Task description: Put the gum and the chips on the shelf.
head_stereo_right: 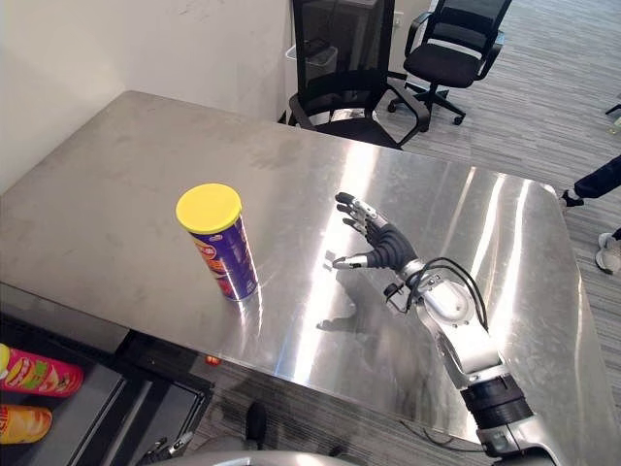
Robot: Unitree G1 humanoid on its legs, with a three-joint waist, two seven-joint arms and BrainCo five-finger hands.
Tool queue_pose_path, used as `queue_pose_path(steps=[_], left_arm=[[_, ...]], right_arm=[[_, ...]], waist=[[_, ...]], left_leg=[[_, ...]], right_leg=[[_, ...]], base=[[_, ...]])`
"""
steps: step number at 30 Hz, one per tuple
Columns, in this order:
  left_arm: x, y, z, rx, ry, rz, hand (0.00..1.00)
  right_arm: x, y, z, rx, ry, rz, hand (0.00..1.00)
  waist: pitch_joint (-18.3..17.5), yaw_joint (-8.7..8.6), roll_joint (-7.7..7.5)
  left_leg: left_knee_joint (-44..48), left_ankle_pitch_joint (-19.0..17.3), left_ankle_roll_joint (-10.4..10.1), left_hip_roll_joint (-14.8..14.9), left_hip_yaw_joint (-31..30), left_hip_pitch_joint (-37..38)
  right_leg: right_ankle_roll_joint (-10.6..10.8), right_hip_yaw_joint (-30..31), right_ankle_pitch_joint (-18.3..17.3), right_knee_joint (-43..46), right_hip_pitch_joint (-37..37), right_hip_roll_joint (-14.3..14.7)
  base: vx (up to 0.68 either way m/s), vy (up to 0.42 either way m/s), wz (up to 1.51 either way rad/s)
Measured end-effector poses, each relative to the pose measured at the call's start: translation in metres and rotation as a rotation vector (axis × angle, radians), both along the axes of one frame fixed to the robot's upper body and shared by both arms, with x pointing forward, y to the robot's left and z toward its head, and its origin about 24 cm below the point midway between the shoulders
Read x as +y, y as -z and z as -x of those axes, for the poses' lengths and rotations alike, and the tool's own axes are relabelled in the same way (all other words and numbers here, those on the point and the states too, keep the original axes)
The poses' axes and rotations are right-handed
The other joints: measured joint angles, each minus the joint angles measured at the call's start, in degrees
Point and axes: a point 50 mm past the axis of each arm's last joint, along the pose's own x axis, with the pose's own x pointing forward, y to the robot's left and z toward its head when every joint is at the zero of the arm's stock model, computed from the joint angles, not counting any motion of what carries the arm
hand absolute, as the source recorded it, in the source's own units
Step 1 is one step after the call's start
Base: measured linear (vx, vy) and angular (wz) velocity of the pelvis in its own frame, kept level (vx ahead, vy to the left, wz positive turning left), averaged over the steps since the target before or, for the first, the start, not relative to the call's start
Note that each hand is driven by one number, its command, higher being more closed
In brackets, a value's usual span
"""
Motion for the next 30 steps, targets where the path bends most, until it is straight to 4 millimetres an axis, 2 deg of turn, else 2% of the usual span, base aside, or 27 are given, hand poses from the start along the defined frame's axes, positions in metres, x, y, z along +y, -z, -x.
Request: queue_pose_path(steps=[10, 15, 24, 30], left_arm=[[0.002, -0.001, 0.001, 0.000, 0.017, 0.002, 0.00], [0.003, -0.003, -0.004, -0.022, 0.021, -0.004, 0.00], [0.006, -0.004, -0.005, -0.027, 0.022, -0.011, 0.00], [0.006, -0.004, -0.008, -0.038, 0.020, -0.015, 0.00]], right_arm=[[0.016, -0.018, -0.023, -0.048, -0.044, 0.025, 0.00], [0.030, -0.026, -0.028, -0.061, -0.101, 0.046, 0.00], [0.052, -0.043, -0.034, -0.110, -0.186, 0.083, 0.00], [0.061, -0.043, -0.038, -0.100, -0.214, 0.104, 0.00]], waist=[[0.75, 0.49, -0.60], [1.89, 1.80, -1.14], [2.52, 2.95, -1.99], [2.81, 4.59, -2.39]], left_leg=[[-0.02, 0.45, 0.05, -0.10, -0.85, -0.16], [-0.02, 0.65, 0.07, -0.35, -1.77, -0.21], [-0.02, 1.52, 0.04, 0.11, -2.96, -1.23], [-0.03, 2.01, -0.41, 1.07, -3.27, -1.50]], right_leg=[[0.00, -0.80, 0.00, 0.06, 0.17, 0.06], [0.00, -1.77, 0.00, -0.01, 0.66, 0.00], [-0.19, -2.16, -0.05, 0.43, 0.07, 0.18], [-0.67, -2.19, -0.33, 1.07, -0.29, 1.06]], base=[[0.00, 0.006, 0.04], [0.02, 0.007, 0.09], [-0.01, 0.003, 0.07], [-0.03, -0.019, 0.02]])
